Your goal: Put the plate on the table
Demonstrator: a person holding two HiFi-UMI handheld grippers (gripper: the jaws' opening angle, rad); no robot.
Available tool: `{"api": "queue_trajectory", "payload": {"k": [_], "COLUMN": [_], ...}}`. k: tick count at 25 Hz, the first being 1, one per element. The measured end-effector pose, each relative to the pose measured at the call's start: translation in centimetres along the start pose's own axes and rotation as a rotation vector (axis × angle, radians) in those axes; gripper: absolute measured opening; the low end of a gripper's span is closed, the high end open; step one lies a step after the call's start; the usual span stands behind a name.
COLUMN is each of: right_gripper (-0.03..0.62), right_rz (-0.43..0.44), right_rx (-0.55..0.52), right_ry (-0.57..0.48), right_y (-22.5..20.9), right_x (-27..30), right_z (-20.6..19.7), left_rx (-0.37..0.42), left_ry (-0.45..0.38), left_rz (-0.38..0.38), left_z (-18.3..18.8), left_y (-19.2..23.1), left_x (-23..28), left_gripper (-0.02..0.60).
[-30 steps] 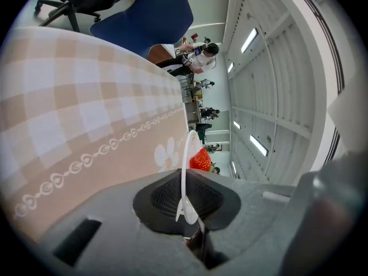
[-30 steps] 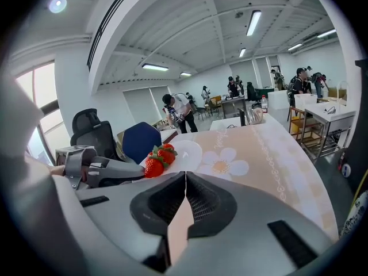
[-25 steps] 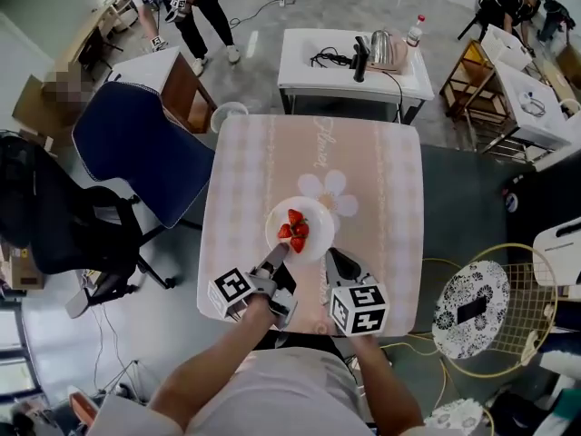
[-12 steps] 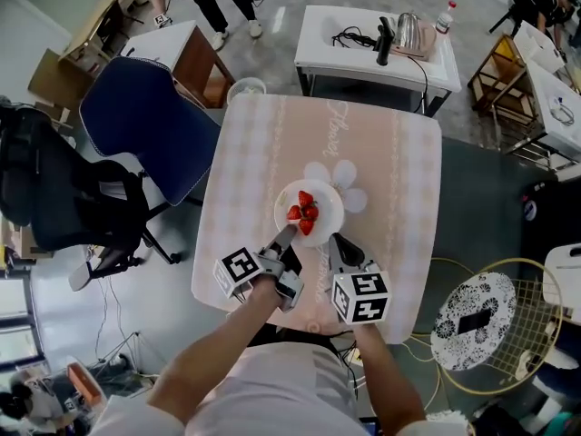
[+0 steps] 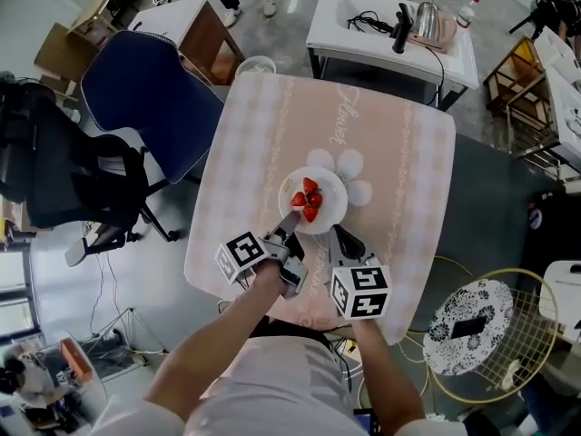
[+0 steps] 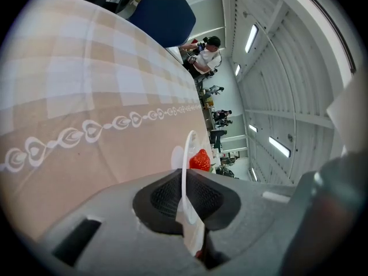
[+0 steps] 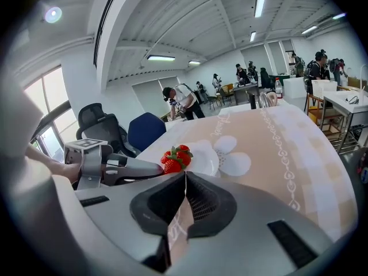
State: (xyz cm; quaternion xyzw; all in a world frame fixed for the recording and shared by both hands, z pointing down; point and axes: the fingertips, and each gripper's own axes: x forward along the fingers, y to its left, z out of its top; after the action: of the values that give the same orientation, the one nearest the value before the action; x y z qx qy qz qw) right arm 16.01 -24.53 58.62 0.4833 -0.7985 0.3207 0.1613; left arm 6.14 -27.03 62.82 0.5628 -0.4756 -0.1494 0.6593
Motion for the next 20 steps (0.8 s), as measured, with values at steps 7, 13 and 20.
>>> {"api": "queue_trajectory", "payload": {"k": [7,13,20], "right_gripper": [0.005,0.005,0.005], "right_rz": [0.025,0.037,0.043], "right_rx": [0.005,0.014,0.024], "right_ry": [0.013,0.019,0.018], "right_y": [-0.05,-0.04,0.17], "right_x": [0.57,0.81,0.69], "right_z": [-0.20,-0.53,-0.67], "left_rx": [0.013,0.066,0.123], "left_ry": [-0.014,0.006,0.058], "left_rz": [0.037,0.079,0.114], "left_z": [0.27,0.19,-0.39], "left_y": [0.53,0.85,0.62], "left_x": [0.32,0.48,0.38], "left_gripper": [0.020,0.020,0.103]}}
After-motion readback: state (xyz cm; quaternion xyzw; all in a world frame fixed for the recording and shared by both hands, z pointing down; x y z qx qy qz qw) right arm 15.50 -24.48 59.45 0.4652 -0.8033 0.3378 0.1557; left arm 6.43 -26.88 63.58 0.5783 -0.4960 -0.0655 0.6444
